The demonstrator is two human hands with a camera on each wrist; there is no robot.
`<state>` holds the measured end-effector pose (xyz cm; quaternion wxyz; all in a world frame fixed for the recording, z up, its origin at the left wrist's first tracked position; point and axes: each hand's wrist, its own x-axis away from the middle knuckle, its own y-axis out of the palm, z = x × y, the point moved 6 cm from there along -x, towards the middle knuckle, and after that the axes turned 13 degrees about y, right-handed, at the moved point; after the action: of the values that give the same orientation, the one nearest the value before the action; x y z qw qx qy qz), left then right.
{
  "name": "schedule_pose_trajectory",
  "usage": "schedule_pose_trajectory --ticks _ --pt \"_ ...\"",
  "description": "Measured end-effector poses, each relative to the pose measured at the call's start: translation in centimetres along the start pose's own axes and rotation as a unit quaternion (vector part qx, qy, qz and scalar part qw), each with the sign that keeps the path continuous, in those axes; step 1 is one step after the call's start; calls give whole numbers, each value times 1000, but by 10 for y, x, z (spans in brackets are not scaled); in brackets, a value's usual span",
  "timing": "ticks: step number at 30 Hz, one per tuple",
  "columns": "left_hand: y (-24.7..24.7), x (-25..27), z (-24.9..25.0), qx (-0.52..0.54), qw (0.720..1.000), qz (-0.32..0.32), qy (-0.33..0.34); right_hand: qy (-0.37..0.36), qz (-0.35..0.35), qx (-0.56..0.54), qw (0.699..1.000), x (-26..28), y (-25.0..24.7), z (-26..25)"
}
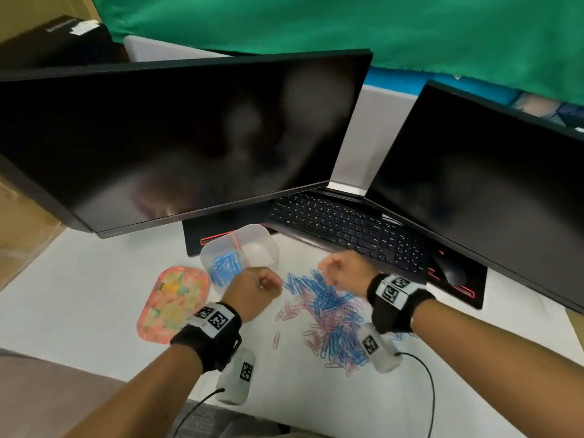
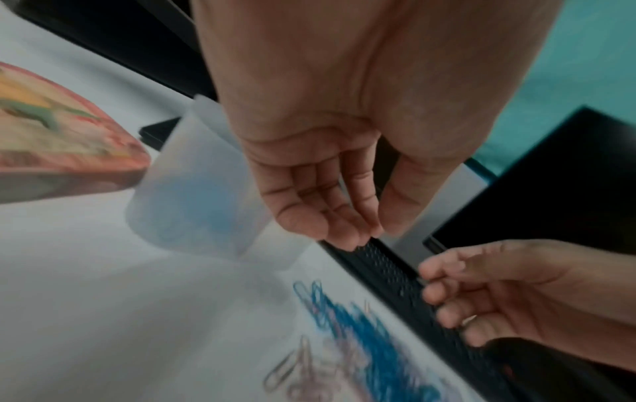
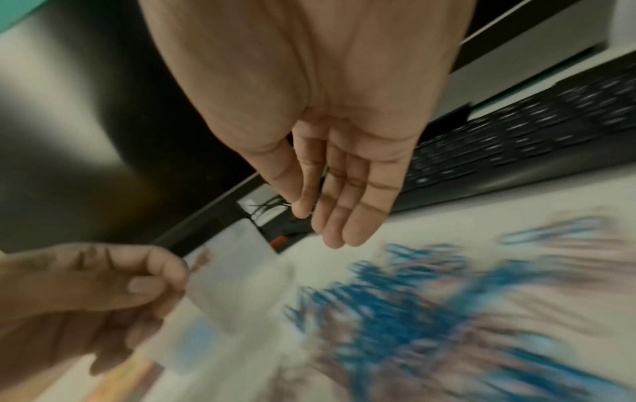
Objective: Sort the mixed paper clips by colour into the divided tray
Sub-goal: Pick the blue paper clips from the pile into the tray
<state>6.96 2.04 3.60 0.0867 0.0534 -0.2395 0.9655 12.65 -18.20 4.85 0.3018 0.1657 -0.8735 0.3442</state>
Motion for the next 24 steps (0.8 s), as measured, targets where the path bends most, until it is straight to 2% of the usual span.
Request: schedule_pose_trajectory --ticks 3,5,9,11,18,24 --pt "29 -7 -9 -88 995 -42 2 18 34 37 999 4 -16 56" --pt "43 -12 -11 -134 989 -62 -6 41 47 17 998 4 -24 92" --pt "61 -27 -10 -280 954 -104 35 70 77 22 994 19 -36 143" --pt "66 -33 -12 -318 940 -117 42 72 95 39 992 25 -43 160" --pt "71 -35 -16 -362 925 -109 37 45 125 59 989 33 -55 189" --pt "79 -34 -20 -350 929 -111 40 -37 89 155 983 35 -35 182"
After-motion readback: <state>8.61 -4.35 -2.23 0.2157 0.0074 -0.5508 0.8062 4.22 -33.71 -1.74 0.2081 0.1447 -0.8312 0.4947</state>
